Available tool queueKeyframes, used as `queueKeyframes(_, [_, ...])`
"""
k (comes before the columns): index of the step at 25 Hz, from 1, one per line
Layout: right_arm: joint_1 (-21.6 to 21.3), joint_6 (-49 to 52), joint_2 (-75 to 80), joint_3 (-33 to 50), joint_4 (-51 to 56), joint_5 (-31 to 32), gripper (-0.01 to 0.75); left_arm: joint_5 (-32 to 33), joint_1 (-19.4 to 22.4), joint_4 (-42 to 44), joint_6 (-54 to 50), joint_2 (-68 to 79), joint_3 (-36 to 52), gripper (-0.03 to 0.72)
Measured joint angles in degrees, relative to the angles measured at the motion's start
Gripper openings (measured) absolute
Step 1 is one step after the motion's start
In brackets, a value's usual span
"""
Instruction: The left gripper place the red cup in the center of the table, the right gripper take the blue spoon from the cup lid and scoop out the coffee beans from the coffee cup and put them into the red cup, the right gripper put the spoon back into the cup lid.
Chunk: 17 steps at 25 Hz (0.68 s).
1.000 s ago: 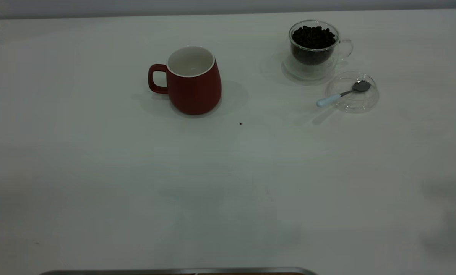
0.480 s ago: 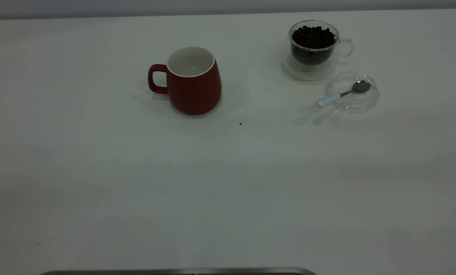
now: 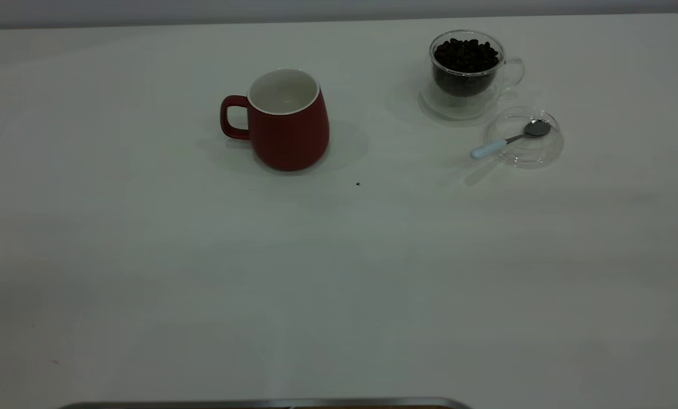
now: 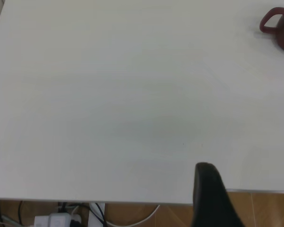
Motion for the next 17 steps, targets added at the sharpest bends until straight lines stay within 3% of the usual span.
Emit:
queueKeyframes(9, [4.7,0.0,-1.1,0.0,0.0,0.1,0.263,0.0,0.0,0.0,-0.1,0.0,0.0,0.467])
queueKeyframes(17, [5.0,0.0,-1.1,0.0,0.0,0.1,0.263,0.0,0.0,0.0,-0.1,0.0,0.0,0.467])
